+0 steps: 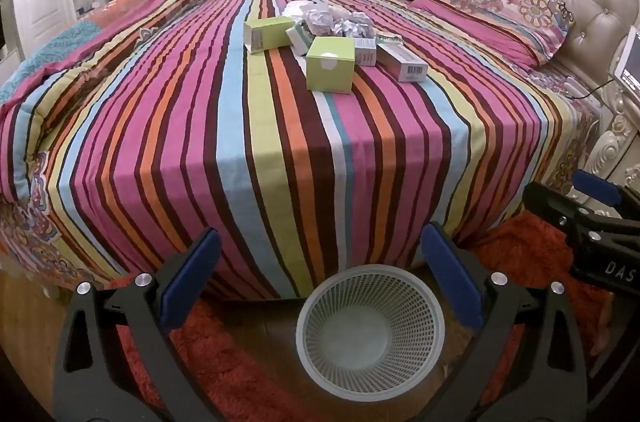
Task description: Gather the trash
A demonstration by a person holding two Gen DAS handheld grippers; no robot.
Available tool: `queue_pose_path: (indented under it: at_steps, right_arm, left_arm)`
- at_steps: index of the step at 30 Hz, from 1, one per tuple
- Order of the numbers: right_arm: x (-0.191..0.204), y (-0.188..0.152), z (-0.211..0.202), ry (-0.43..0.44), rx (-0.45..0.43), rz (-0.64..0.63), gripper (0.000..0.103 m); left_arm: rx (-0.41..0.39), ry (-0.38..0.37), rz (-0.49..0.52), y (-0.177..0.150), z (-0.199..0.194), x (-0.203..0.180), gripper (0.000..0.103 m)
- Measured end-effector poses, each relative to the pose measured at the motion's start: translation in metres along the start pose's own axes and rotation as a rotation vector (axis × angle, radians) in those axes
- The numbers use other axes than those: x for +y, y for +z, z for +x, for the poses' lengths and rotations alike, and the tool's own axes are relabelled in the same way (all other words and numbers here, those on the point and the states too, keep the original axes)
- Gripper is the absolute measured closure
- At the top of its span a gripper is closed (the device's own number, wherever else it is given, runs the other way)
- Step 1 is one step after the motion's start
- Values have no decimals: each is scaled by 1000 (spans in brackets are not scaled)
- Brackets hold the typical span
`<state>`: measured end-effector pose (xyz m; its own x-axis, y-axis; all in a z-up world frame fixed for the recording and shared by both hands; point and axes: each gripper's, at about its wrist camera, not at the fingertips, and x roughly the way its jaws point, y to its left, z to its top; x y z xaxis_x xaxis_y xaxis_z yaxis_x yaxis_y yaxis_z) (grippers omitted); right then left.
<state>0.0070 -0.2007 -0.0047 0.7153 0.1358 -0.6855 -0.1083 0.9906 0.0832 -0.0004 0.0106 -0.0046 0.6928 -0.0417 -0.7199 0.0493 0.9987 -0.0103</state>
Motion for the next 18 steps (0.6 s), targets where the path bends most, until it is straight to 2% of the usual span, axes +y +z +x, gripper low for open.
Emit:
queue_pose_path:
  at_steps: [18]
  right_arm:
    - [1, 1, 1, -4, 0, -14, 7]
  left_arm:
    - [15, -1, -5, -2, 2, 0, 6]
